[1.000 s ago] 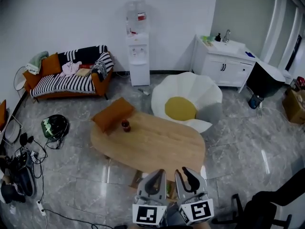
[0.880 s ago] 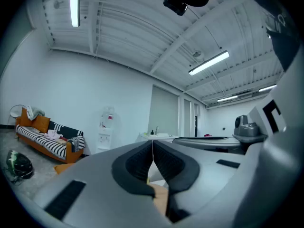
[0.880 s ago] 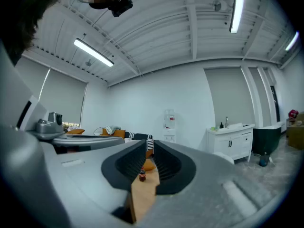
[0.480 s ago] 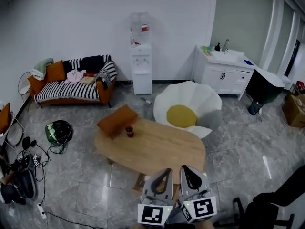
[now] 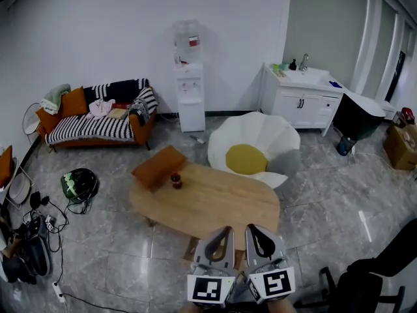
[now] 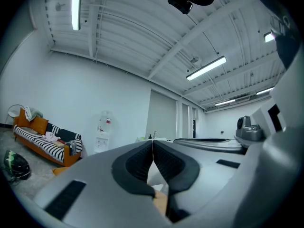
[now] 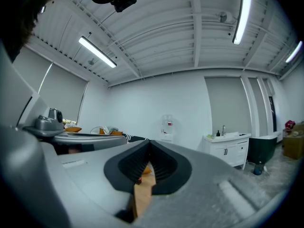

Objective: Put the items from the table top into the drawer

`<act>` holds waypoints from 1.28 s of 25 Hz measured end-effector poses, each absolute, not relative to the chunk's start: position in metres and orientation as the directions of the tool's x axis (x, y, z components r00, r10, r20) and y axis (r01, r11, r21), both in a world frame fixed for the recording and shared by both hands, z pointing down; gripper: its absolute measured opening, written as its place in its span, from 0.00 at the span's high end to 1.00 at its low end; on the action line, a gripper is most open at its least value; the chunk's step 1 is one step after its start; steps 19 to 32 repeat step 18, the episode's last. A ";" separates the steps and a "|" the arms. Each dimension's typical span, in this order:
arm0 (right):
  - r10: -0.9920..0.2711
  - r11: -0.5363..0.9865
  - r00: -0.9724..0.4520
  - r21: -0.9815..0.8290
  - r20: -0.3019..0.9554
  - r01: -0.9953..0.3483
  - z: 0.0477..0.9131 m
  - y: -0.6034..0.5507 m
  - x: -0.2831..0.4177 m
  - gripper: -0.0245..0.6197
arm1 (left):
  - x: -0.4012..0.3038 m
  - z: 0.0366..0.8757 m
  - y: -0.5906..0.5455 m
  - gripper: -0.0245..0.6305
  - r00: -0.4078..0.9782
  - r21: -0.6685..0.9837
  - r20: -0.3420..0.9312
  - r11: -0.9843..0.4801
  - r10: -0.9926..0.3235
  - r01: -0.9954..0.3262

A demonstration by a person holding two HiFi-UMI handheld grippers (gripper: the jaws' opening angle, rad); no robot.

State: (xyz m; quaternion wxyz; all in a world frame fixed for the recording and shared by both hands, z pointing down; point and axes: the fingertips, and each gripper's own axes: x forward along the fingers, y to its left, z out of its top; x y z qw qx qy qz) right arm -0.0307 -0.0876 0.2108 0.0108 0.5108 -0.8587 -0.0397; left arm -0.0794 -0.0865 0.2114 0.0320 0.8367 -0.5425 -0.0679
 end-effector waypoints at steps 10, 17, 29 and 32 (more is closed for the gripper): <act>-0.874 0.484 -0.484 0.032 -0.024 -0.875 0.214 -0.088 -0.034 0.96 | -0.089 0.225 -0.089 0.95 0.393 0.162 -0.057 -0.397 -0.918 -0.903; -0.872 0.487 -0.488 0.048 -0.033 -0.872 0.213 -0.092 -0.036 0.96 | -0.088 0.225 -0.094 0.95 0.394 0.145 -0.057 -0.398 -0.917 -0.906; -0.871 0.489 -0.490 0.052 -0.036 -0.871 0.212 -0.093 -0.036 0.96 | -0.087 0.224 -0.095 0.95 0.394 0.144 -0.058 -0.398 -0.917 -0.906; -0.871 0.489 -0.490 0.052 -0.036 -0.871 0.212 -0.093 -0.036 0.96 | -0.087 0.224 -0.095 0.95 0.394 0.144 -0.058 -0.398 -0.917 -0.906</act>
